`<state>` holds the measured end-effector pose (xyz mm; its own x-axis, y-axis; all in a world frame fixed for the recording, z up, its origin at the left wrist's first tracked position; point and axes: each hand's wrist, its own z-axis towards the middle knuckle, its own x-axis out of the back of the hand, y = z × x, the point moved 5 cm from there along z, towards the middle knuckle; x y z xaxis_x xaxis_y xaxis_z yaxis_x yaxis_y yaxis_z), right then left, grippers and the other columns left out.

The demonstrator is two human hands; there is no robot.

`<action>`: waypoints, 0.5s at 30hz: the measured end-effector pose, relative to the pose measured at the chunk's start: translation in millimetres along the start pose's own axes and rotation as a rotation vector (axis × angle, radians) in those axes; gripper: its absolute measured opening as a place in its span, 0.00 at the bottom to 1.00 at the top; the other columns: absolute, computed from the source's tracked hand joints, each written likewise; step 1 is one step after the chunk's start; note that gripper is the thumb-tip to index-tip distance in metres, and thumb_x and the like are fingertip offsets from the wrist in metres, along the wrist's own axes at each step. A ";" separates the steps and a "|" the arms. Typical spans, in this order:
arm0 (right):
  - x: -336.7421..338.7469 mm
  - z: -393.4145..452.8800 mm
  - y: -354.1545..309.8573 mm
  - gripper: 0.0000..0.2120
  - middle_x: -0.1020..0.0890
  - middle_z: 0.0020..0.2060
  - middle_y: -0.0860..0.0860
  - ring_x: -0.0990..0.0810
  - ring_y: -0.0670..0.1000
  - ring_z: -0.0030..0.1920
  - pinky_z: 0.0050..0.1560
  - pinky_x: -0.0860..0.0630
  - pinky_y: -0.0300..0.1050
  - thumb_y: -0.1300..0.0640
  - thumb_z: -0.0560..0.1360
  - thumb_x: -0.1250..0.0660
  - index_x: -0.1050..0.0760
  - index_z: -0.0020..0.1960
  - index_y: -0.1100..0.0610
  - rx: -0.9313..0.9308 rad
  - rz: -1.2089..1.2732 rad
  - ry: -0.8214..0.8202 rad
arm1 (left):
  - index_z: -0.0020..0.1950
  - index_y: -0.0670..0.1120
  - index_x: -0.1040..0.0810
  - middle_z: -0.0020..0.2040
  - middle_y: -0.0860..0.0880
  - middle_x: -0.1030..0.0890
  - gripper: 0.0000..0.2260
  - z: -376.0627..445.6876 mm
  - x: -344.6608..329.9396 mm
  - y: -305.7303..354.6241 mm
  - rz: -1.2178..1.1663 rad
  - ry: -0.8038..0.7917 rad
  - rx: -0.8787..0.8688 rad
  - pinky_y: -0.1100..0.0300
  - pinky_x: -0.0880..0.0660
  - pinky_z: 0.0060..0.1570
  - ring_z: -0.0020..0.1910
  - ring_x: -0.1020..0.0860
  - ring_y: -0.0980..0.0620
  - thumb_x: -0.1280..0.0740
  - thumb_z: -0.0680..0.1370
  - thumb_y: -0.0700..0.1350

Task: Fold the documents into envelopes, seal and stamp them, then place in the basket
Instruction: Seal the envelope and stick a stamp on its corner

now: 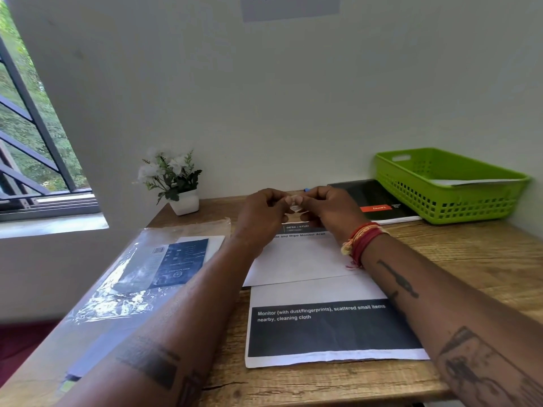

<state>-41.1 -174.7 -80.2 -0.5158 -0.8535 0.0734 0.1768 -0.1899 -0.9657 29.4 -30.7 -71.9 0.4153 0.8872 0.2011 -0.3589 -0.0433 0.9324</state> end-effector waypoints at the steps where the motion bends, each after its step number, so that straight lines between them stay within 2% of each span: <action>1: 0.3 -0.1 -0.6 0.08 0.14 0.39 0.53 0.17 0.50 0.38 0.42 0.19 0.48 0.54 0.74 0.24 0.17 0.48 0.58 0.001 0.012 0.006 | 0.52 0.45 0.18 0.38 0.51 0.16 0.08 -0.8 -1.2 0.3 -0.044 -0.012 0.017 0.61 0.24 0.36 0.35 0.21 0.55 0.26 0.77 0.47; 4: -0.1 -0.9 -1.7 0.06 0.14 0.37 0.52 0.19 0.50 0.36 0.38 0.22 0.44 0.56 0.76 0.27 0.17 0.49 0.59 -0.011 0.068 0.012 | 0.53 0.43 0.19 0.40 0.47 0.17 0.10 -2.7 -5.1 -1.0 -0.128 -0.037 0.066 0.57 0.24 0.38 0.35 0.21 0.54 0.23 0.75 0.45; 6: -1.4 -1.3 -1.3 0.06 0.15 0.39 0.54 0.19 0.50 0.36 0.37 0.23 0.43 0.58 0.77 0.28 0.17 0.50 0.60 -0.026 0.099 0.006 | 0.53 0.42 0.19 0.38 0.49 0.18 0.10 -3.0 -5.9 -2.7 -0.154 -0.023 0.083 0.57 0.25 0.36 0.33 0.23 0.55 0.23 0.75 0.41; 11: -3.5 -0.2 0.5 0.03 0.16 0.40 0.56 0.19 0.50 0.35 0.35 0.23 0.43 0.58 0.78 0.29 0.18 0.46 0.56 -0.048 0.124 0.013 | 0.54 0.43 0.20 0.38 0.48 0.18 0.10 -2.4 -7.2 -3.6 -0.180 -0.040 0.098 0.57 0.25 0.35 0.34 0.23 0.54 0.24 0.75 0.38; 15: -2.0 -0.8 -0.5 0.04 0.15 0.41 0.57 0.19 0.50 0.36 0.36 0.22 0.42 0.58 0.76 0.27 0.17 0.50 0.57 -0.042 0.111 0.012 | 0.53 0.44 0.19 0.39 0.48 0.17 0.10 -1.7 -6.2 -4.2 -0.149 -0.038 0.090 0.53 0.25 0.39 0.35 0.22 0.53 0.24 0.75 0.37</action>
<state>-40.8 -172.6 -80.0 -0.5052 -0.8622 -0.0376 0.1983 -0.0736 -0.9774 26.9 -35.3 -77.6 0.4900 0.8690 0.0684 -0.2160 0.0450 0.9754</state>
